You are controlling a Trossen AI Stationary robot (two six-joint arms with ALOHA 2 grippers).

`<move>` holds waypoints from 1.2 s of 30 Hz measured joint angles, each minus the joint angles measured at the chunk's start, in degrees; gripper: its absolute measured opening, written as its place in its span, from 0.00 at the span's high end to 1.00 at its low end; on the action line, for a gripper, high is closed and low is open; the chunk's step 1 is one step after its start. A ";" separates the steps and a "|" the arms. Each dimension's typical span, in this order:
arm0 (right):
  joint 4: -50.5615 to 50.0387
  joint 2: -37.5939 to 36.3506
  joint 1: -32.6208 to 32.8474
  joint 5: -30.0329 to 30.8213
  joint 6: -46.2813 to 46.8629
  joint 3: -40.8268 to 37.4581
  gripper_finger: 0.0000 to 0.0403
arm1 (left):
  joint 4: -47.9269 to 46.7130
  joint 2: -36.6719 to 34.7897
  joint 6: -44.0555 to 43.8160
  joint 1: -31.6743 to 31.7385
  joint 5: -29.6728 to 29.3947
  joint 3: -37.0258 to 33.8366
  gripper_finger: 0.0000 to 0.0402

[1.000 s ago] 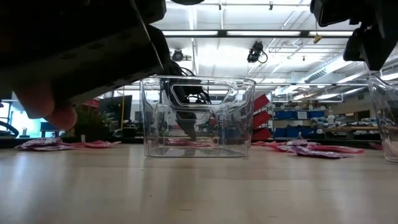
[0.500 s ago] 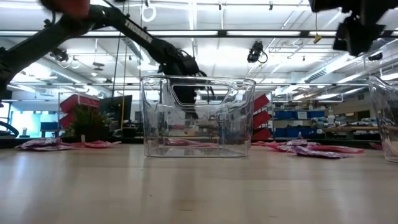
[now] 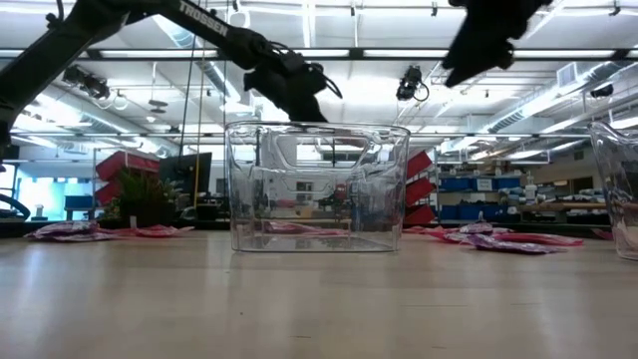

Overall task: Sort candy
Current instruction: Put the white chocolate bar into the right transparent bin

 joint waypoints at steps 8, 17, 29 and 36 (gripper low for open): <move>13.54 0.24 -7.48 6.77 -28.88 -0.02 0.42 | -1.75 -1.65 4.20 -0.92 13.06 0.00 1.00; 21.44 2.25 -13.22 8.09 -55.48 -0.02 0.48 | -1.07 -1.71 3.60 -4.42 19.51 0.00 1.00; 22.55 6.55 -15.71 10.44 -62.14 -0.02 0.55 | 1.37 -2.04 2.90 -8.02 23.99 0.00 1.00; 25.38 6.67 -15.71 10.61 -63.63 -0.02 0.68 | 1.33 -2.04 2.20 -7.99 25.65 0.00 1.00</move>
